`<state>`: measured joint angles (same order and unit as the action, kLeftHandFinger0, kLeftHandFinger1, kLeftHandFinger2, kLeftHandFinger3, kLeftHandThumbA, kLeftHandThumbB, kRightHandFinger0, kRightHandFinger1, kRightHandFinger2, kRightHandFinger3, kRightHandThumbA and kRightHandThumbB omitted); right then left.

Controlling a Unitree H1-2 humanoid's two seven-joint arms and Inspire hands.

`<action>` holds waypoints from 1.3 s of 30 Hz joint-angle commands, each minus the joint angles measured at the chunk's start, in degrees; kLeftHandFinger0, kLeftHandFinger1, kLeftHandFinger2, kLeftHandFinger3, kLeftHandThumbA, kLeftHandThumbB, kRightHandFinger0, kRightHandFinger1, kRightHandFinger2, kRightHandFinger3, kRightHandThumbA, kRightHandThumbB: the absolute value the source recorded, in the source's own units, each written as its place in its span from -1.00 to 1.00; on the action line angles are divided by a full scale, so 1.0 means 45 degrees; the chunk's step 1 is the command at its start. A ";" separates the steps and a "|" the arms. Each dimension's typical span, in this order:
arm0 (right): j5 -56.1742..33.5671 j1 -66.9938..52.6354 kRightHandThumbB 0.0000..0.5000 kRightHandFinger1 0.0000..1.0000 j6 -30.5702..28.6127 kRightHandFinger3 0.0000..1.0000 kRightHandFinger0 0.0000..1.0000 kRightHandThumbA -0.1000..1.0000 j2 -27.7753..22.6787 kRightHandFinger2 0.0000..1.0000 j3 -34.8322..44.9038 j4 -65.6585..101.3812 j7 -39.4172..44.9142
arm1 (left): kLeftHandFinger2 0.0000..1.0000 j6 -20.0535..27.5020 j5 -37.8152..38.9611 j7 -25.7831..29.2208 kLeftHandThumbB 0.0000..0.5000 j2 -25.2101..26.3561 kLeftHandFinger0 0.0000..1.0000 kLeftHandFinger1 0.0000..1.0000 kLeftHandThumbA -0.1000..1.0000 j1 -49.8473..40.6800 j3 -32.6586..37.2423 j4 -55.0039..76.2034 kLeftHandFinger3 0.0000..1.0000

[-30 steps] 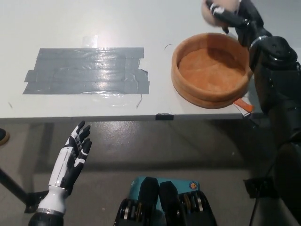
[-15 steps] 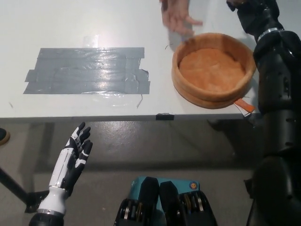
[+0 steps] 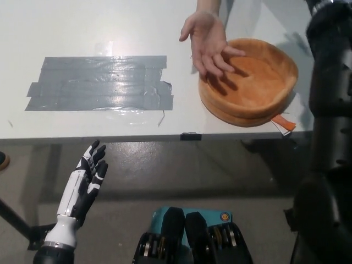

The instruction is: An emotional support dumpling is kept in a soft plate infront in the middle of the desk infront of the robot. The robot extends its right arm to pick up the dumpling and hands it to a person

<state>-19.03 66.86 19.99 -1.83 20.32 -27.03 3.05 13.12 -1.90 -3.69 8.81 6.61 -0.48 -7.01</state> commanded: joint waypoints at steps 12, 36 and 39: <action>0.7404 0.3402 -0.32 0.07 -0.4886 0.78 -1.00 -1.00 -0.1057 0.78 -0.7962 -0.7106 -0.2571 | 1.00 0.0393 -0.0309 -0.0009 0.26 0.0187 1.00 1.00 0.73 0.0235 0.0056 0.0560 1.00; 0.7669 0.3429 1.00 1.00 -0.5049 1.00 1.00 0.66 -0.0953 1.00 -1.0098 -1.0429 -0.0469 | 1.00 0.0180 -0.0364 -0.0123 0.28 0.0264 1.00 1.00 0.73 0.0289 0.0050 0.0792 1.00; 0.7662 0.3497 1.00 1.00 -0.5039 1.00 1.00 0.73 -0.1023 1.00 -0.9928 -0.9998 -0.0650 | 1.00 0.0298 -0.0263 -0.0166 0.28 0.0264 1.00 1.00 0.71 0.0334 0.0043 0.0680 1.00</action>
<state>13.07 77.57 -1.18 -5.00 -24.47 -75.31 -1.56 13.07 -3.07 -3.88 9.03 6.78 -0.37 -5.43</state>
